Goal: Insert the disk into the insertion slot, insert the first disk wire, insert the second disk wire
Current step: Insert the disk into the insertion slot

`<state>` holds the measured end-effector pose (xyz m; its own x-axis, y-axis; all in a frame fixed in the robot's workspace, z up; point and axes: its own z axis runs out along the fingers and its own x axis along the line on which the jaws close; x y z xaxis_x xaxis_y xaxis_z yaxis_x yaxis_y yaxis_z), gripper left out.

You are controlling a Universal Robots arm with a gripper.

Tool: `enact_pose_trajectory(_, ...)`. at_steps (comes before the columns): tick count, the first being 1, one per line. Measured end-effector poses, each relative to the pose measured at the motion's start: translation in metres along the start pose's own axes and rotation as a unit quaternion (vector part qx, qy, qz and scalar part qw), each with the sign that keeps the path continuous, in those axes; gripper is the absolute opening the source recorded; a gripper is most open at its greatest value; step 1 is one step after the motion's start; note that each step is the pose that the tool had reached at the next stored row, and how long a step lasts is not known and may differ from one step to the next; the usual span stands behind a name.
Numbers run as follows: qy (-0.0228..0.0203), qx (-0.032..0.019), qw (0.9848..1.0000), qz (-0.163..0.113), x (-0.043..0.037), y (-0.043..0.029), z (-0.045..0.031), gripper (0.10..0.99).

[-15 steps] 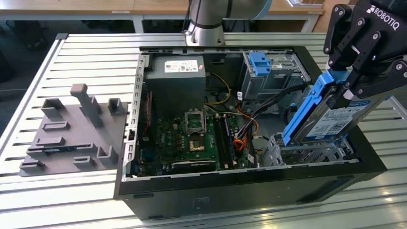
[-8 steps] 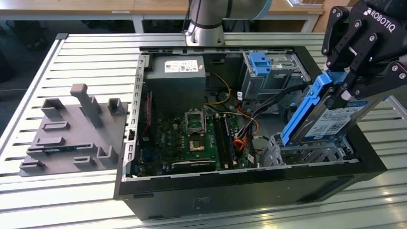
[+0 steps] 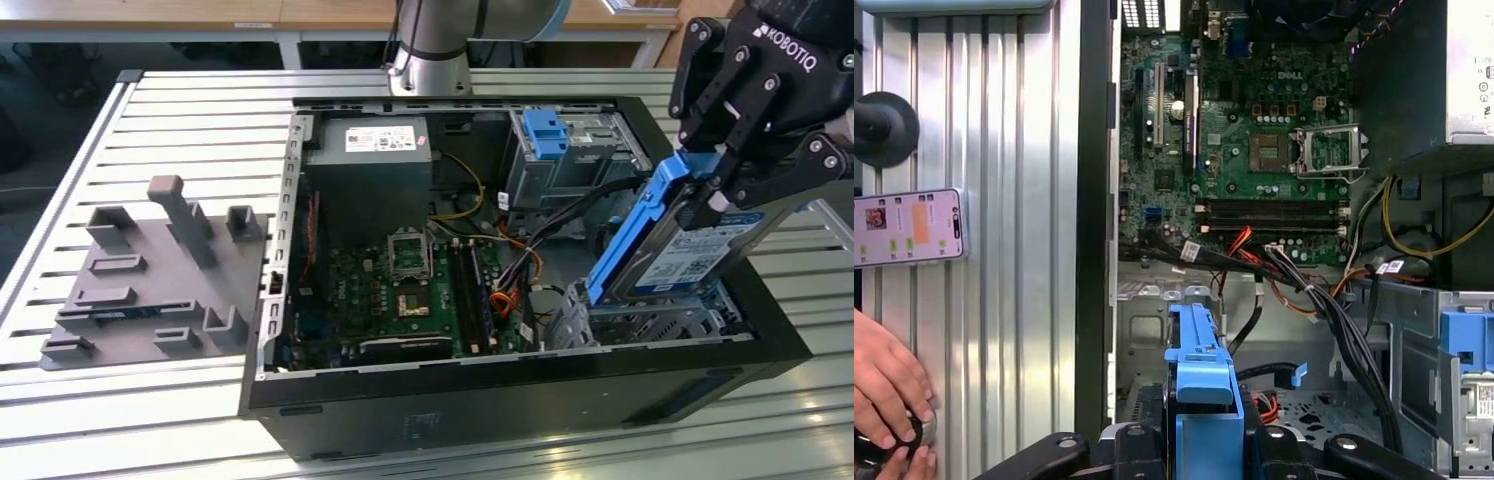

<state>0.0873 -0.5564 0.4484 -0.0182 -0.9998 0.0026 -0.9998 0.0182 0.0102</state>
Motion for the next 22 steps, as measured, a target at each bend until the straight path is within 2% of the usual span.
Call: enact_pose_trajectory(22,0.0,0.0,1.0,0.0,-0.0028,0.0013,0.0105,0.365)
